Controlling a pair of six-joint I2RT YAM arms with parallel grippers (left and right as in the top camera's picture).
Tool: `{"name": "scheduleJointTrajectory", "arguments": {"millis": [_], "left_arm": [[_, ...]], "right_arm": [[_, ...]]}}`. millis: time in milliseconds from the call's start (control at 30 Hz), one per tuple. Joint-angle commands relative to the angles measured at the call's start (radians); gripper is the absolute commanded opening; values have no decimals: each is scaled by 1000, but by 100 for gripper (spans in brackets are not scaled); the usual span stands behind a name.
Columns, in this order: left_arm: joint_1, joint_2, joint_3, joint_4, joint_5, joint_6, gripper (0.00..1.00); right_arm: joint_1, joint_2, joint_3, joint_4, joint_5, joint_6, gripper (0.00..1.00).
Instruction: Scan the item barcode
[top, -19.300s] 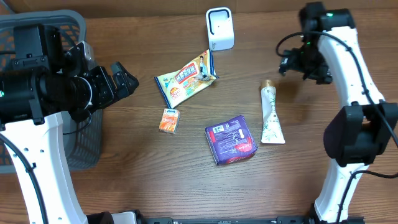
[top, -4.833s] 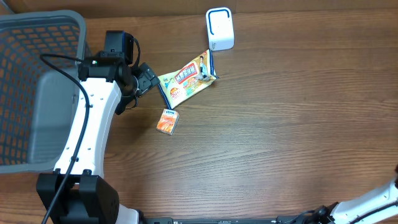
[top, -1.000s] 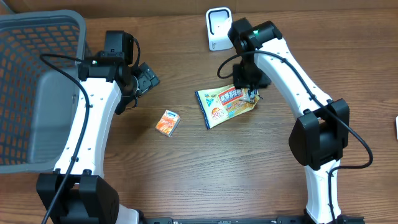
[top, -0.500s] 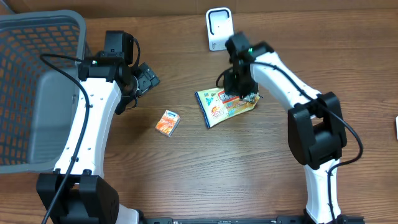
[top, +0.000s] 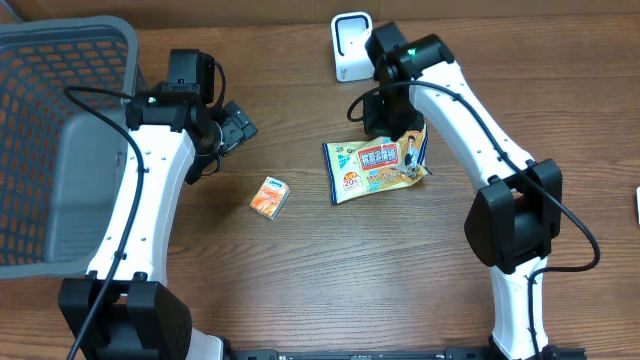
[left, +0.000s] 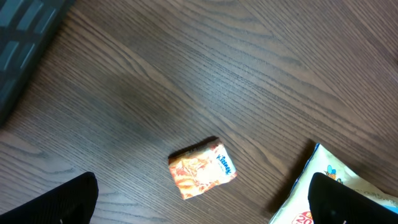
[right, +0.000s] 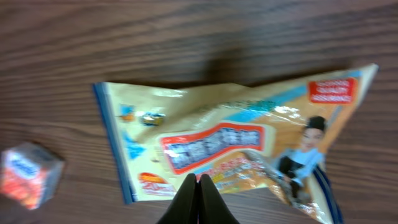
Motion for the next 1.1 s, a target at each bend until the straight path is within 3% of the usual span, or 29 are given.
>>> {"name": "scheduleJointTrajectory", "arguments": {"millis": [0, 100, 400, 567, 733, 833, 967, 1067], "left_arm": [[4, -9, 17, 1, -16, 19, 100], [4, -9, 17, 1, -16, 19, 100], [4, -9, 17, 1, -16, 19, 100], [4, -9, 17, 1, -16, 19, 100], [4, -9, 17, 1, -16, 19, 100], [4, -9, 17, 1, -16, 19, 100], [4, -9, 17, 1, -16, 19, 100], [4, -9, 17, 1, -16, 19, 100]], "right_arm": [[2, -4, -16, 26, -113, -4, 4], [7, 12, -68, 51, -132, -3, 4], [29, 15, -426, 389, -164, 59, 4], [25, -7, -325, 274, -89, 64, 4], [19, -37, -27, -25, 123, 49, 8], [19, -37, 57, -137, 208, 49, 11], [18, -33, 24, -155, 208, 49, 11], [18, -32, -81, -60, 190, 50, 11]]}}
